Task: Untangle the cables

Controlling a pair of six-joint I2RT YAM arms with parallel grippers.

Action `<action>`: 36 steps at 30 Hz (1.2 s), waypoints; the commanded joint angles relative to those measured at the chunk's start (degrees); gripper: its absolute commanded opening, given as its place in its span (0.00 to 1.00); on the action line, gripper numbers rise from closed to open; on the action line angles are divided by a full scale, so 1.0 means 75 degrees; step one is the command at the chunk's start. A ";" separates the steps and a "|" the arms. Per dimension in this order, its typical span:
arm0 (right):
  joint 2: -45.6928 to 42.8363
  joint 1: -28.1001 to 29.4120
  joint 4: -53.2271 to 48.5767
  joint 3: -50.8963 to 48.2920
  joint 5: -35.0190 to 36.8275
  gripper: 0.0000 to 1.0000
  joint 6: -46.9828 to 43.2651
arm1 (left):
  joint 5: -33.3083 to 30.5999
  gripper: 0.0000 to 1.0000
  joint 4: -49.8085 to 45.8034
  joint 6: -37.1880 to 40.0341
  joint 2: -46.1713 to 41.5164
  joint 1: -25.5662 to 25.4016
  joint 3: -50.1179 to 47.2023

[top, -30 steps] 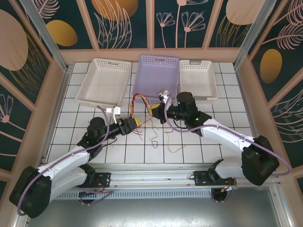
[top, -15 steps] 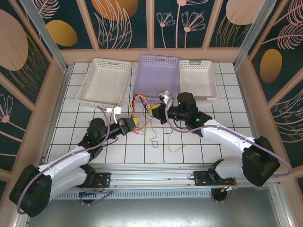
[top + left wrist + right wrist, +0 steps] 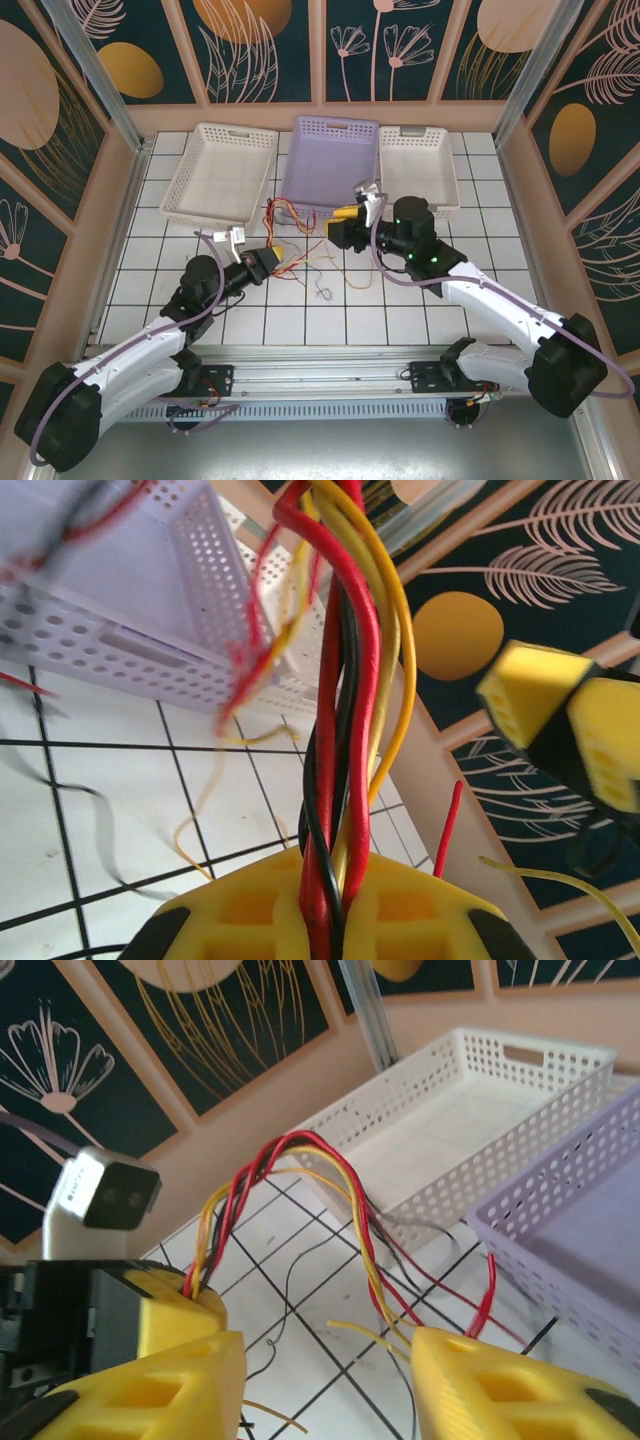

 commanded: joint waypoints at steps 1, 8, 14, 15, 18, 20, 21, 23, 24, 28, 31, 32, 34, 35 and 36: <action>-0.0351 -0.0074 0.0045 -0.0137 -0.0033 0.50 0.0497 | -0.0552 0.00 0.0226 0.0046 -0.0083 -0.0093 -0.0075; -0.0363 -0.0015 -0.0009 -0.0349 -0.0721 0.51 0.1423 | -0.0472 0.00 0.0536 0.0356 0.0424 -0.0582 0.0267; -0.0520 0.0000 -0.0589 -0.0317 -0.0355 0.50 0.1027 | -0.0532 0.00 -0.0697 0.1447 0.1289 -0.1619 0.1213; -0.0534 0.0008 -0.0727 -0.0287 -0.0209 0.50 0.0935 | -0.0630 0.00 -0.1017 0.1629 0.1434 -0.1806 0.1374; -0.0583 0.0019 -0.1066 -0.0208 0.0166 0.48 0.0657 | -0.0946 0.00 -0.1791 0.2083 0.1814 -0.2187 0.1833; -0.0584 0.0018 -0.1254 -0.0173 0.0452 0.45 0.0525 | -0.0974 0.00 -0.2068 0.2223 0.1994 -0.2269 0.2002; -0.0594 0.0013 -0.1351 -0.0150 0.0600 0.44 0.0451 | -0.1005 0.00 -0.2225 0.2283 0.2069 -0.2289 0.2063; -0.0623 0.0009 -0.1484 -0.0155 0.0898 0.43 0.0376 | -0.1058 0.00 -0.2494 0.2395 0.2163 -0.2295 0.2192; -0.0648 0.0005 -0.1505 -0.0181 0.0987 0.43 0.0339 | -0.1063 0.00 -0.2615 0.2459 0.2197 -0.2297 0.2233; -0.0772 0.0008 -0.1507 -0.0342 0.1283 0.42 0.0245 | -0.0935 0.00 -0.3042 0.2675 0.2313 -0.2296 0.2424; -0.0761 0.0008 -0.1482 -0.0452 0.1304 0.40 0.0197 | -0.0805 0.00 -0.3238 0.2803 0.2347 -0.2301 0.2542; -0.0752 0.0008 -0.1447 -0.0503 0.1253 0.40 0.0201 | -0.0756 0.00 -0.3280 0.2852 0.2325 -0.2299 0.2576; -0.0741 0.0008 -0.1371 -0.0613 0.1230 0.38 0.0217 | -0.0694 0.00 -0.3330 0.2905 0.2298 -0.2296 0.2593; -0.0738 0.0008 -0.1339 -0.0683 0.1264 0.38 0.0246 | -0.0672 0.00 -0.3376 0.2941 0.2287 -0.2295 0.2623; -0.0739 0.0008 -0.1294 -0.0757 0.1307 0.37 0.0255 | -0.0684 0.00 -0.3450 0.2970 0.2269 -0.2302 0.2639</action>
